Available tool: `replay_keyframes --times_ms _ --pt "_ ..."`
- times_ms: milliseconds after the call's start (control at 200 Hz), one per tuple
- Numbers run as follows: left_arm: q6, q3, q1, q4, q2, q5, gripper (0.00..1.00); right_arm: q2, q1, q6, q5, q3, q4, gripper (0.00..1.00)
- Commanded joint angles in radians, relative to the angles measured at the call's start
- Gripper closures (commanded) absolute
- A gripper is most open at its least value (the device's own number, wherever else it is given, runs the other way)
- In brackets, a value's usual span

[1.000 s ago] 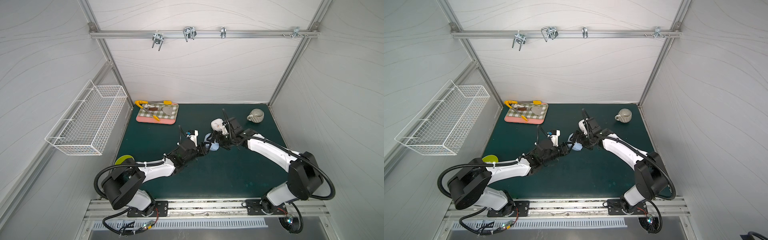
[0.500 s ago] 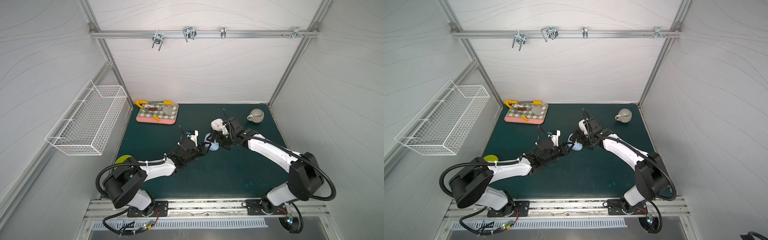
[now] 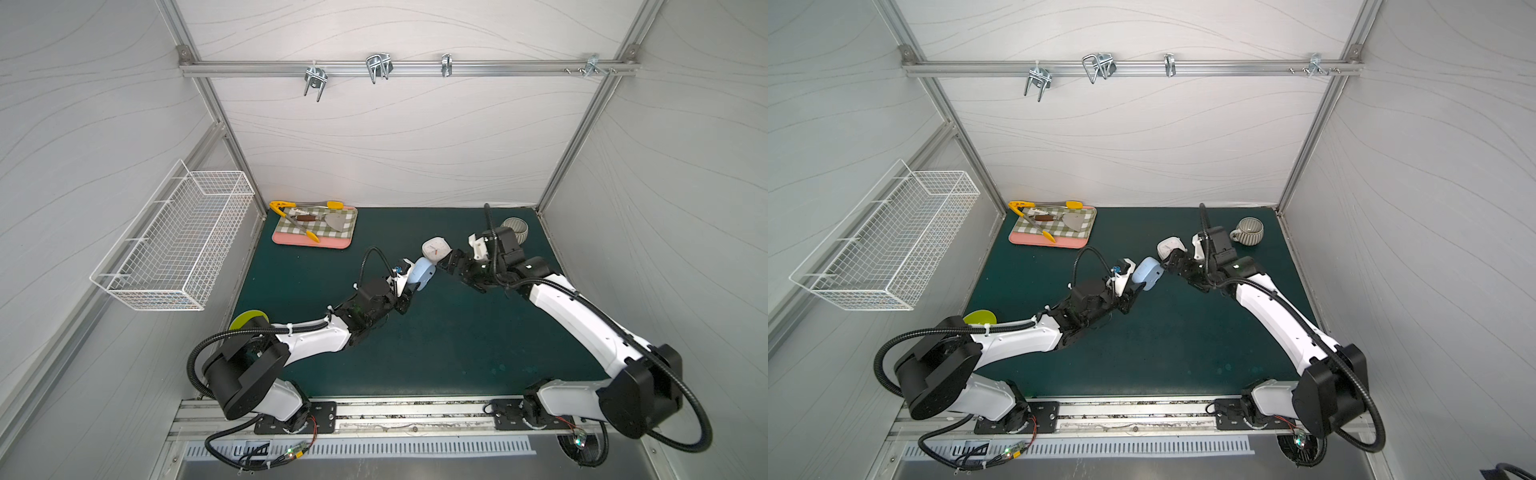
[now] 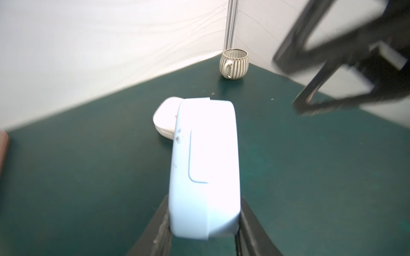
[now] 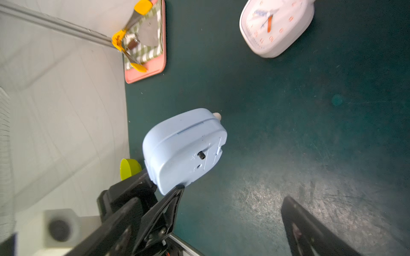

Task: Insert the battery into the alarm
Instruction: Adjust the alarm at the center of the board.

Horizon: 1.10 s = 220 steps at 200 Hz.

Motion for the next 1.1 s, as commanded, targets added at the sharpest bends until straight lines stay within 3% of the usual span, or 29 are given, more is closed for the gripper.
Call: replay_keyframes --times_ms 0,155,290,570,820,990,1096 --pt "0.456 0.062 -0.003 0.183 0.037 -0.007 0.72 -0.030 -0.086 0.070 -0.226 -0.028 -0.010 0.01" --pt "0.805 0.079 -0.015 0.259 0.086 0.036 0.71 -0.048 -0.176 0.197 -0.443 -0.086 0.089 0.01" --pt "0.962 0.106 -0.022 0.298 0.114 0.050 0.71 -0.014 -0.196 0.247 -0.530 -0.103 0.103 0.01" --pt "1.062 0.109 -0.074 0.332 0.127 0.039 0.72 0.095 -0.168 0.354 -0.629 -0.134 0.238 0.05" --pt "1.085 0.101 -0.084 0.343 0.128 0.034 0.72 0.120 -0.171 0.425 -0.635 -0.164 0.340 0.47" --pt "1.097 0.096 -0.086 0.347 0.140 0.028 0.70 0.118 -0.175 0.427 -0.635 -0.166 0.342 0.52" --pt "1.096 0.088 -0.088 0.372 0.148 0.018 0.59 0.115 -0.176 0.430 -0.636 -0.166 0.351 0.57"
